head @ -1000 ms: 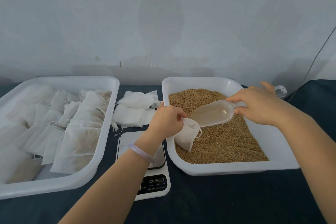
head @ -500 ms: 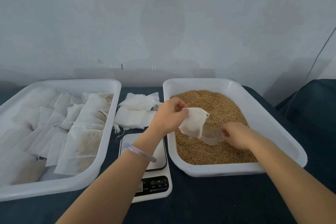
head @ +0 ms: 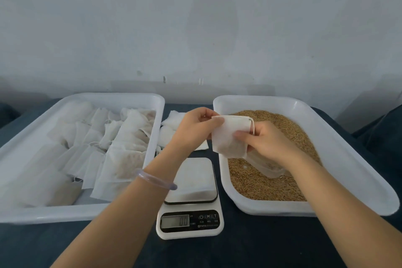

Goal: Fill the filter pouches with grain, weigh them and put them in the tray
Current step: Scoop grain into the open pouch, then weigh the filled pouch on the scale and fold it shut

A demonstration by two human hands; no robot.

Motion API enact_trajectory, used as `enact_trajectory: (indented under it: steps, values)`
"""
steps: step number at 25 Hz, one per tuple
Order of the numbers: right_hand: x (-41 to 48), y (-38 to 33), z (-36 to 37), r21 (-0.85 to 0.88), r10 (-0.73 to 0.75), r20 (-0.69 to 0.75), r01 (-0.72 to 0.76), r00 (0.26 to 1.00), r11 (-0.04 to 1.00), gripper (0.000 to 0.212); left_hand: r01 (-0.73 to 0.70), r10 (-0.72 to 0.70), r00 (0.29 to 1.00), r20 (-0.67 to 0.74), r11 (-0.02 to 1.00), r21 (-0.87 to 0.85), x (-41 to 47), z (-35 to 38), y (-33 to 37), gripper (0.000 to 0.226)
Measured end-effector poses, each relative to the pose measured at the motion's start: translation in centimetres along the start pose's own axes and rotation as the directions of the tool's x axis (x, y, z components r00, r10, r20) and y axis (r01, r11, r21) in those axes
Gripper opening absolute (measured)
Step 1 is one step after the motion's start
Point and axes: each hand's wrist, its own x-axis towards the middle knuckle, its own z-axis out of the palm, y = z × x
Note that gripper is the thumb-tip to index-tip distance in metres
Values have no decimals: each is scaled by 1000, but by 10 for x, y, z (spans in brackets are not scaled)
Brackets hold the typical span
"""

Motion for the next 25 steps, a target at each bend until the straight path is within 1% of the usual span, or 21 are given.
enact_trajectory:
  steps: [1, 3, 4, 6, 8, 9, 12, 13, 15, 17, 19, 21, 23, 25]
  values:
    - [3, -5, 3, -7, -15, -1, 15, 1000, 1000, 11, -21, 20, 998, 56, 1000, 19, -1, -10, 0, 6]
    - [9, -15, 10, -11, -44, 37, 45, 998, 999, 14, -65, 38, 991, 130, 976, 207, -5, -30, -2, 6]
    - [12, -20, 17, -19, -55, 72, 56, 996, 998, 17, -72, 33, 992, 124, 946, 317, -7, -39, -4, 9]
    - [18, -27, 33, -123, -87, 122, 102, 989, 987, 31, -59, 17, 995, 95, 882, 468, -8, -53, -9, 21]
    - [23, -31, 48, -217, -120, 157, 153, 980, 964, 46, -33, -20, 995, 93, 846, 532, -10, -62, -14, 29]
    - [25, -32, 54, -242, -134, 173, 174, 976, 955, 49, -28, -30, 995, 94, 830, 558, -11, -66, -17, 31]
    - [29, -26, 62, -304, -130, 198, 187, 972, 934, 48, -69, 4, 995, 99, 745, 663, -10, -73, -25, 38]
    - [29, -23, 65, -344, -121, 206, 187, 971, 920, 48, -80, 5, 994, 108, 707, 703, -10, -75, -27, 36]
    - [30, -16, 70, -457, -105, 246, 211, 964, 864, 47, -79, -34, 991, 127, 621, 780, -9, -76, -31, 33]
    - [33, -12, 78, -602, -125, 275, 272, 953, 751, 48, -81, -91, 984, 154, 541, 837, -8, -73, -38, 42]
    - [37, -7, 84, -692, -157, 290, 321, 944, 647, 47, -137, -111, 972, 206, 439, 888, -6, -69, -44, 49]
    - [40, -2, 89, -736, -152, 315, 342, 937, 584, 44, -186, -115, 965, 236, 333, 924, -6, -66, -49, 45]
    - [42, 4, 94, -768, -135, 326, 345, 936, 540, 42, -196, -105, 966, 235, 293, 936, -8, -66, -52, 34]
    - [42, 8, 99, -802, -133, 315, 338, 940, 492, 39, -194, -99, 970, 223, 243, 950, -9, -63, -53, 29]
